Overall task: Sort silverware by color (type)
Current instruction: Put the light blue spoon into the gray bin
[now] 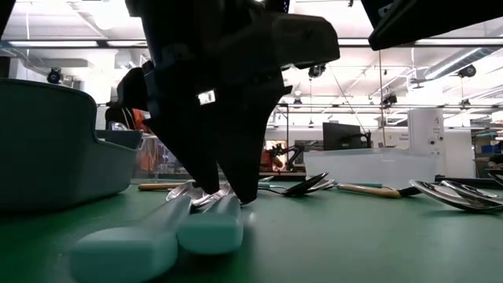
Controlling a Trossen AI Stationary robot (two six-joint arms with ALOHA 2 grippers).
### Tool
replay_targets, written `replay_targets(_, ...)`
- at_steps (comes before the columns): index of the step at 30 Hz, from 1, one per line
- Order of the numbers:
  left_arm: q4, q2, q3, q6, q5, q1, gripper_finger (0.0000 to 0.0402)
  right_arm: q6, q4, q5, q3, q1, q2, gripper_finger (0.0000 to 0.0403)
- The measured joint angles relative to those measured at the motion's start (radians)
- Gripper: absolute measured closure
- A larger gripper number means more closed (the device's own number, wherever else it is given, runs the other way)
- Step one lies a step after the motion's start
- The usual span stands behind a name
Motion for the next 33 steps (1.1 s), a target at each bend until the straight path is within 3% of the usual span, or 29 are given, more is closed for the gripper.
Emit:
replay_targets(7,0.002,0.000,-0.008,0.005,0.000,-0.001,0.0205,0.000,0.000,0.000,0.000,0.000,0.000,0.0374)
replay_targets(18,0.109,0.001,-0.009,0.161,0.000,-0.001,0.0205,0.000,0.000,0.000,0.000,0.000,0.000,0.0374)
replay_targets(33,0.051,0.000,-0.002,0.047,0.030,-0.004,0.0215,0.000,0.000,0.000,0.000,0.000,0.000,0.0374)
